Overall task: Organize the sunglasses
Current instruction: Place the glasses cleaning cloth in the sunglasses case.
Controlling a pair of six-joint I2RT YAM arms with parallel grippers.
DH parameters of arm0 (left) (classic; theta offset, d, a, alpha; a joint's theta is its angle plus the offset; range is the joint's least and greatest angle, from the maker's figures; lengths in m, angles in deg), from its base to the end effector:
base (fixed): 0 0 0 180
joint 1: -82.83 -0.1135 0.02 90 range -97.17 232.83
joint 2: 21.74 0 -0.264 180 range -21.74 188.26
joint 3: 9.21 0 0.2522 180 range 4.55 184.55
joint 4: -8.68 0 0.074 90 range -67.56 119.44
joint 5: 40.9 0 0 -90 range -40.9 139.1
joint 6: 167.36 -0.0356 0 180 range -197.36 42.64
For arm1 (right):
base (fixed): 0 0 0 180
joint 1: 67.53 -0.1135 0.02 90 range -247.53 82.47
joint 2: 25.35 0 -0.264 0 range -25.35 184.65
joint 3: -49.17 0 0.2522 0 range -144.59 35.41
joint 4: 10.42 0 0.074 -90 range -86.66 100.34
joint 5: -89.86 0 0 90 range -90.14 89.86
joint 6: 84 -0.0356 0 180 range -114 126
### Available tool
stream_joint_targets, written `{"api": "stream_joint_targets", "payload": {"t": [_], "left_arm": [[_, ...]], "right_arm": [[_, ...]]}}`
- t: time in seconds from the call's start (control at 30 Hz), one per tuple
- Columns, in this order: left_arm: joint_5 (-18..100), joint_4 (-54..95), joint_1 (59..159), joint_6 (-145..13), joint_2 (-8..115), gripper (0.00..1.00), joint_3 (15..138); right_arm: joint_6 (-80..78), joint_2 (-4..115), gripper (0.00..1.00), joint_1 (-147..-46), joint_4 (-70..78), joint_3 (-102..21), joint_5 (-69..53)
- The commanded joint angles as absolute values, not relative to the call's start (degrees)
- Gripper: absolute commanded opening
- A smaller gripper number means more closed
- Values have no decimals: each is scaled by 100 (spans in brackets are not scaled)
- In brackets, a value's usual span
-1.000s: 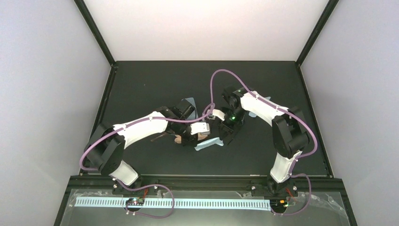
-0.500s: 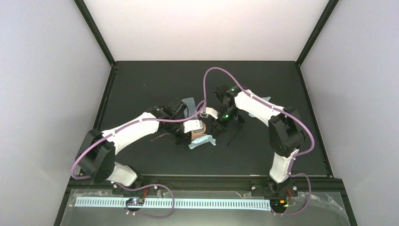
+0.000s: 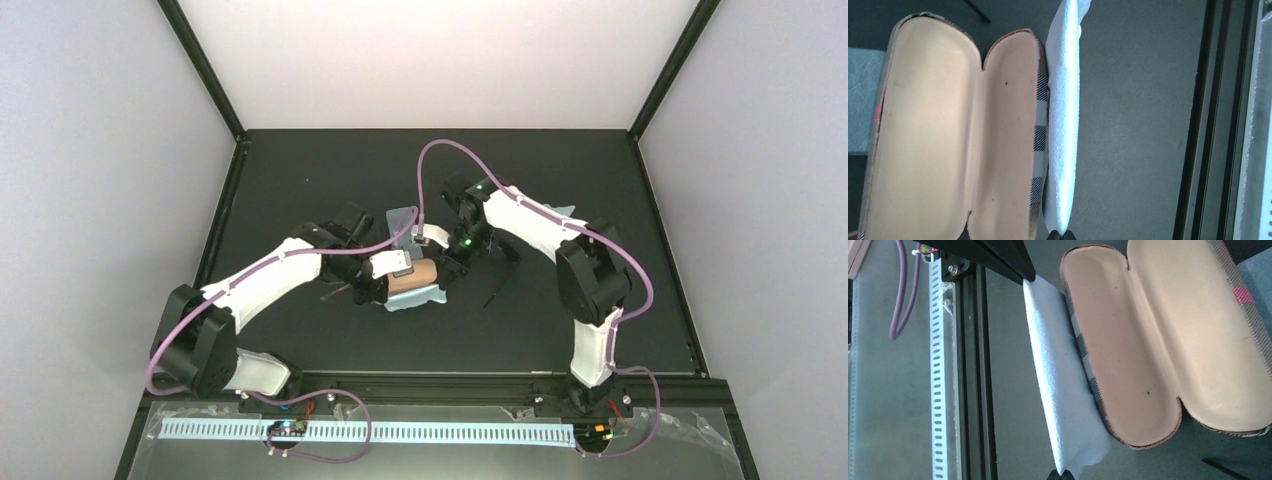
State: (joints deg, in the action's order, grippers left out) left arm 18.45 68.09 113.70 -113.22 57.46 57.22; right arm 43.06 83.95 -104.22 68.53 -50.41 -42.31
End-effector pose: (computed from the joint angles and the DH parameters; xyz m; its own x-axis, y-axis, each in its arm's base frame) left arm 0.2040 -0.1431 0.2175 -0.3252 0.7816 -0.5323 0.9450 0.2474 -0.2141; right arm 0.2729 0.2332 0.2197 -0.3653 -0.8292 -0.4230 -0.8465 0.1069 0.5216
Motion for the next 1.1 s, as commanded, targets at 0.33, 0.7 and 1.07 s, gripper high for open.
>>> {"api": "stream_joint_targets", "payload": {"t": [0.33, 0.7, 1.07], "left_arm": [[1851, 7059, 10744, -11755, 6056, 1, 6061], [1946, 6920, 10496, -11669, 6438, 1, 6267], [1991, 6876, 10409, -11714, 6804, 1, 6392]], "right_arm": [[3940, 8938, 1, -10446, 6581, -5615, -3957], [3647, 9170, 1, -10449, 6355, -5870, -3708], [3688, 9415, 1, -10448, 6457, -6026, -3660]]}}
